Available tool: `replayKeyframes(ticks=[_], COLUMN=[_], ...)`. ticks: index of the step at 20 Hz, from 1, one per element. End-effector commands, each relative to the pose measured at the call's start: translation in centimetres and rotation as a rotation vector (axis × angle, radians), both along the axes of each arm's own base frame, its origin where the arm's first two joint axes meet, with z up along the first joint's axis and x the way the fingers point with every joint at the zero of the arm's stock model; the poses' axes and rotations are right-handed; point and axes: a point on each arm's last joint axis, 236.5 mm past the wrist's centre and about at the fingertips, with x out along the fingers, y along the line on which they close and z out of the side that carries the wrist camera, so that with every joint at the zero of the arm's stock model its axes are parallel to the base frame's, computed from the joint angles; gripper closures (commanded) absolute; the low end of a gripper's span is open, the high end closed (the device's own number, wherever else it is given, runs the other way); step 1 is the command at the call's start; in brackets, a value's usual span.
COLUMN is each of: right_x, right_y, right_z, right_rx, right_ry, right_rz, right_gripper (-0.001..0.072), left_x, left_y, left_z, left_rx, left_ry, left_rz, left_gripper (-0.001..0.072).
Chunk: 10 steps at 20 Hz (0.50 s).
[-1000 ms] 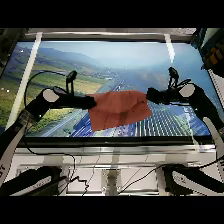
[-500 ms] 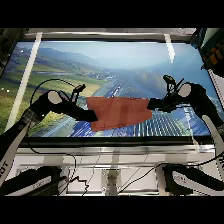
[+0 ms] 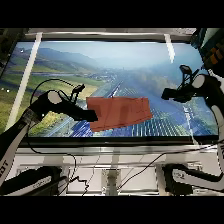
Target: Fold the clothes and pants, and hang the long-sleeved shirts on hangers.
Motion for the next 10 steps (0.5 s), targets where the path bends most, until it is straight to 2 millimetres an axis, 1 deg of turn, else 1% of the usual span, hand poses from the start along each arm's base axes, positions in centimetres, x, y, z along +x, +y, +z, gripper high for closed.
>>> replayKeyframes(ticks=[1,2,3,4,6,7,10], right_x=[-1.2,-1.8,-2.1,-2.1,-1.7,-1.4,-0.8], right_y=[0.0,0.8,1.0,1.4,2.5,3.3,6.9], right_z=[0.3,-0.4,-1.5,-2.7,-5.0,-6.0,-8.3], right_rx=[0.326,0.4,0.417,0.42,0.408,0.397,0.375], right_ry=[0.101,0.13,0.153,0.169,0.174,0.17,0.187], right_rz=[0.036,0.063,0.062,0.069,0.066,0.073,0.14], right_gripper=[0.0057,0.0053,0.0032,0.002,0.0024,0.0025,0.0024], left_x=[0.9,1.2,1.4,1.6,1.7,1.7,1.7], left_y=[0.1,0.0,0.0,0.1,0.1,0.1,0.1], left_z=[0.0,0.0,0.0,0.0,0.1,0.1,0.1], left_rx=[-0.001,-0.001,-0.001,-0.001,-0.001,-0.001,-0.001], left_ry=[-0.029,-0.04,-0.049,-0.055,-0.057,-0.057,-0.059], left_rz=[0.02,0.028,0.034,0.038,0.039,0.039,0.041], left_gripper=[0.0016,0.0016,0.0017,0.0017,0.0017,0.0018,0.0018])
